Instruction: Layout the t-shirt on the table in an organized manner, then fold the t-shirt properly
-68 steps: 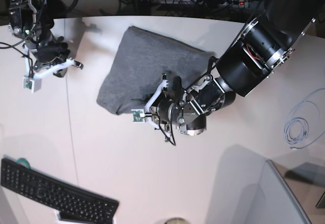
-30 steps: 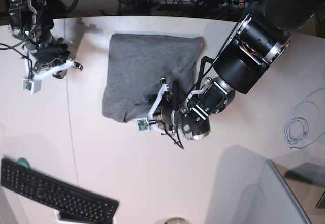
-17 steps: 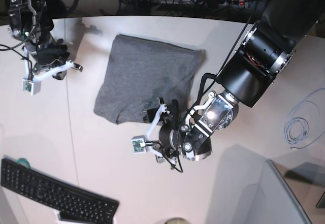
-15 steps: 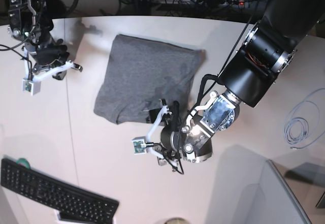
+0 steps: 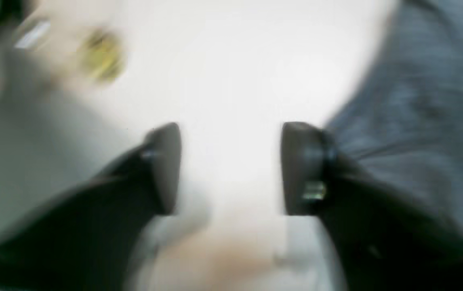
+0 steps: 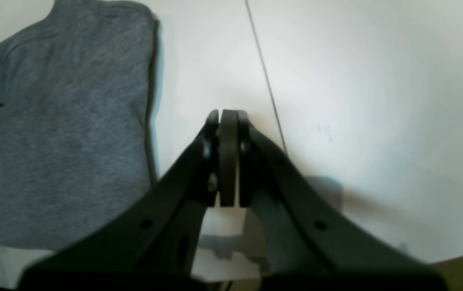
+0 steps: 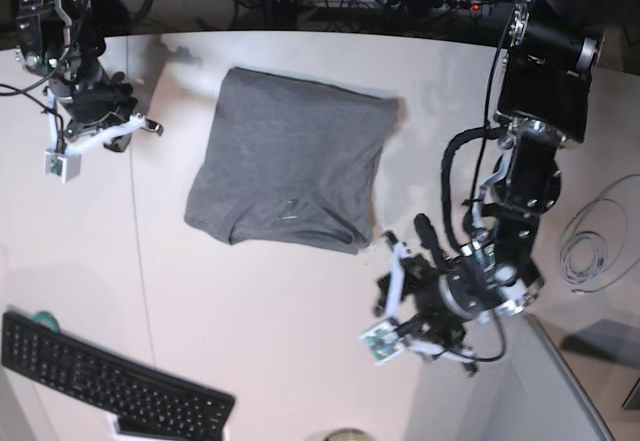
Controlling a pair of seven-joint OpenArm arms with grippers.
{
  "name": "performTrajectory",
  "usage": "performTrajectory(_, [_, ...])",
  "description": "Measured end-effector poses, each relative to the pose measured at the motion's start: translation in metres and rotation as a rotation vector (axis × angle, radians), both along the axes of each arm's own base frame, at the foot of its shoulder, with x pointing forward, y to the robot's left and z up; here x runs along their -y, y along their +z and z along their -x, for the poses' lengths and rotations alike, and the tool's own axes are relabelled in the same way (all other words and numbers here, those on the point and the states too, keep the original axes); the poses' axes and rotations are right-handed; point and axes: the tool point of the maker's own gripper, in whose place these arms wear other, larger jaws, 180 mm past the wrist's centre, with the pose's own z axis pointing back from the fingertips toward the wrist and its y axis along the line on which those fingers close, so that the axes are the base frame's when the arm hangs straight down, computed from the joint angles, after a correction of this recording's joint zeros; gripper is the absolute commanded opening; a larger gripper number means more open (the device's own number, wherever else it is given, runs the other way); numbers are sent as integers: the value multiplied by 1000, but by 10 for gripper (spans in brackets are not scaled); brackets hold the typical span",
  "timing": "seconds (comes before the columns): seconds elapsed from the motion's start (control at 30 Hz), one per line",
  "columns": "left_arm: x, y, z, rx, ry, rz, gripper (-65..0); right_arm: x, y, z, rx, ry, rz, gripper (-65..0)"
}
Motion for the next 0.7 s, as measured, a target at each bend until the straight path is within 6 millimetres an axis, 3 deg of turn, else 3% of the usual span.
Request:
performTrajectory(0.03, [-17,-5,8,-14,50,30,-650,0,0,4,-5,4,3,-650])
performTrajectory(0.17, [-94,-55,59,-152,266,12,-650,0,8,0,24,122,31,-650])
performTrajectory(0.23, [-117,-64,78,-159,336,55,-650,4,12,-2,44,184,61,-650])
performTrajectory(0.3, [-125,-70,100,-132,357,150,-650,8,14,10,32,243,88,-650])
performTrajectory(0.4, [-145,-104,165,-205,411,182,-650,14,19,37,-10,324,123,-650])
performTrajectory(0.47, [-146,-117,208,-249,417,220,-650,20,32,50,0,338,149,-650])
performTrajectory(0.53, [-144,-122,235,-264,418,262,-650,32,35,63,2,330,171,-650])
performTrajectory(0.63, [-135,-127,268,-293,457,332,-650,49,25,104,-101,335,206,-650])
performTrajectory(0.7, [-134,-136,295,-346,503,334,-650,44,17,133,-179,410,188,-650])
